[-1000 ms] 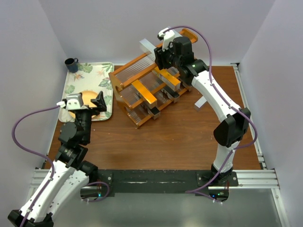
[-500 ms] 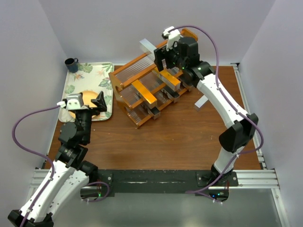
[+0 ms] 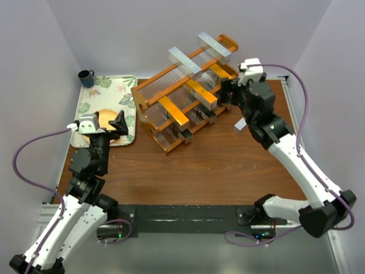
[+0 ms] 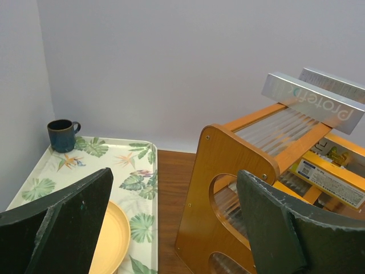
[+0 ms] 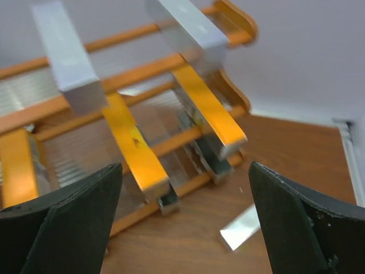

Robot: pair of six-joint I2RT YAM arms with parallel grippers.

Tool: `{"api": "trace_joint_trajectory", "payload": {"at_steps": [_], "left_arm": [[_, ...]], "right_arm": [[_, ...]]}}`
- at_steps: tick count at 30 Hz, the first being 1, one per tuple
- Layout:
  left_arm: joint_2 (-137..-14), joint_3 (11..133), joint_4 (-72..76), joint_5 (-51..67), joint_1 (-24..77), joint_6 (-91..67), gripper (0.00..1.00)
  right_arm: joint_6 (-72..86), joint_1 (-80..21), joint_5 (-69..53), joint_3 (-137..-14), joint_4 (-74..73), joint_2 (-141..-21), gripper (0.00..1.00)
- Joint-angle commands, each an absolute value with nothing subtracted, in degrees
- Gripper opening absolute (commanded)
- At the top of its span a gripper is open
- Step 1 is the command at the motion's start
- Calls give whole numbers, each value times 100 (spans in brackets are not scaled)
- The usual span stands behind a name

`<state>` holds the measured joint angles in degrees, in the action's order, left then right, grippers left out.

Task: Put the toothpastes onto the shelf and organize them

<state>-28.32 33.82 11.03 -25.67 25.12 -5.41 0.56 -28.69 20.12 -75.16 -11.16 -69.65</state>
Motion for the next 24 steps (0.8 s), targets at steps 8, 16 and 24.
{"api": "trace_joint_trajectory", "payload": {"at_steps": [8,16,24], "left_arm": [[-2742,3331,1169,-2478,2470,-642,96],[-2742,3322,1178,-2470,2470,-624,95],[-2742,3313,1195,-2435,2470,-606,96]], "right_arm": [[2238,-2295,4491,-4826,-231,-6327,99],[3014,-1732,3745,-4421,702,-7382,98],[3603,-1433,3331,-4772,879,-8665,98]]}}
